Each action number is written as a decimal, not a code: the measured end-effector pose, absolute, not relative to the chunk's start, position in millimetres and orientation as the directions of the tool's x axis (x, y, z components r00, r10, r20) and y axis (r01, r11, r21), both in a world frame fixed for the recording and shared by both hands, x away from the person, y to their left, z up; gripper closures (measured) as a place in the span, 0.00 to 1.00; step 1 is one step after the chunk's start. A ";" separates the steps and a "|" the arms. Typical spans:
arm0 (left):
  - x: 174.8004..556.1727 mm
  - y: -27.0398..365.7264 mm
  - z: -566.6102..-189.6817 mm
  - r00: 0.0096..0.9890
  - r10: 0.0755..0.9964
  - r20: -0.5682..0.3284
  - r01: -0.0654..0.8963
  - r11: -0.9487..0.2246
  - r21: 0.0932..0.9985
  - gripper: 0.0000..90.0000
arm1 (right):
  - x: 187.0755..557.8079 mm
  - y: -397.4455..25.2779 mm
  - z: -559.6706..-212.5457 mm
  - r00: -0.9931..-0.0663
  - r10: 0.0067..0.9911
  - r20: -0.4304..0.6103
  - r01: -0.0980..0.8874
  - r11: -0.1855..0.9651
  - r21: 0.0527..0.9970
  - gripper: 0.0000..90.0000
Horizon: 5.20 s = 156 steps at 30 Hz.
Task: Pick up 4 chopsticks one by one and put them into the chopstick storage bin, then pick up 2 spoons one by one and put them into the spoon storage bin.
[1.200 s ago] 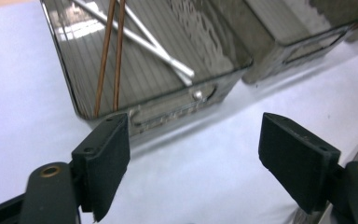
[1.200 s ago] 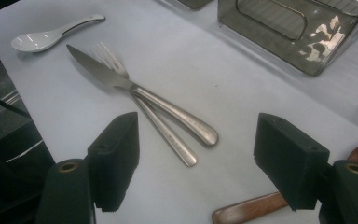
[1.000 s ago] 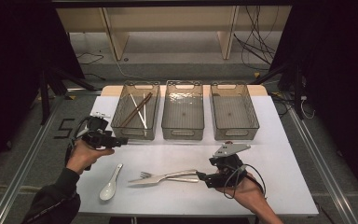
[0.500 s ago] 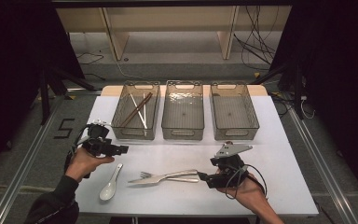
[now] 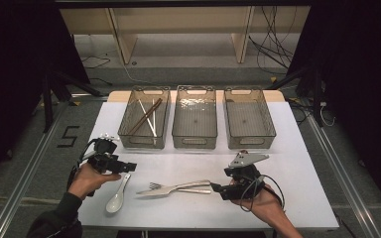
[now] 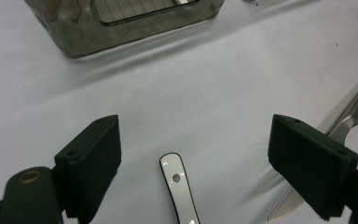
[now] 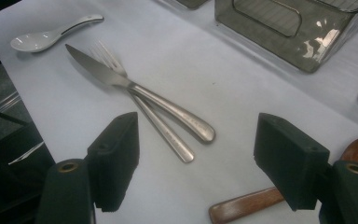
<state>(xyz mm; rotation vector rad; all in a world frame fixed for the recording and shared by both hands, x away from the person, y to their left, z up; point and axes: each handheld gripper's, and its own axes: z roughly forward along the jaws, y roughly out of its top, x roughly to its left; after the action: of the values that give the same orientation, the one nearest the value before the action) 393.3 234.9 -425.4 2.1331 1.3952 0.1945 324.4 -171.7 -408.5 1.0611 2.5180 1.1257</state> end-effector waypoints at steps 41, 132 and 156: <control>377.0 236.2 -450.9 0.456 0.879 -0.142 0.848 -0.380 0.370 0.47 | 324.0 -171.8 -408.7 -0.725 0.680 0.113 0.540 0.458 0.706 0.35; 450.6 153.4 -366.3 0.665 0.730 -0.160 0.592 -0.385 0.708 0.95 | 325.5 -171.1 -408.2 -0.717 0.689 0.106 0.541 0.453 0.709 0.36; 519.2 102.7 -361.6 0.644 0.752 -0.141 0.534 -0.310 0.786 0.95 | 325.8 -172.0 -408.4 -0.719 0.687 0.110 0.540 0.451 0.711 0.36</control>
<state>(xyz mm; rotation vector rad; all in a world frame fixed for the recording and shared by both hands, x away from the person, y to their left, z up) 519.2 102.7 -361.6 1.9963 1.0049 0.3175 325.8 -172.0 -408.4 1.0731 2.5064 1.1206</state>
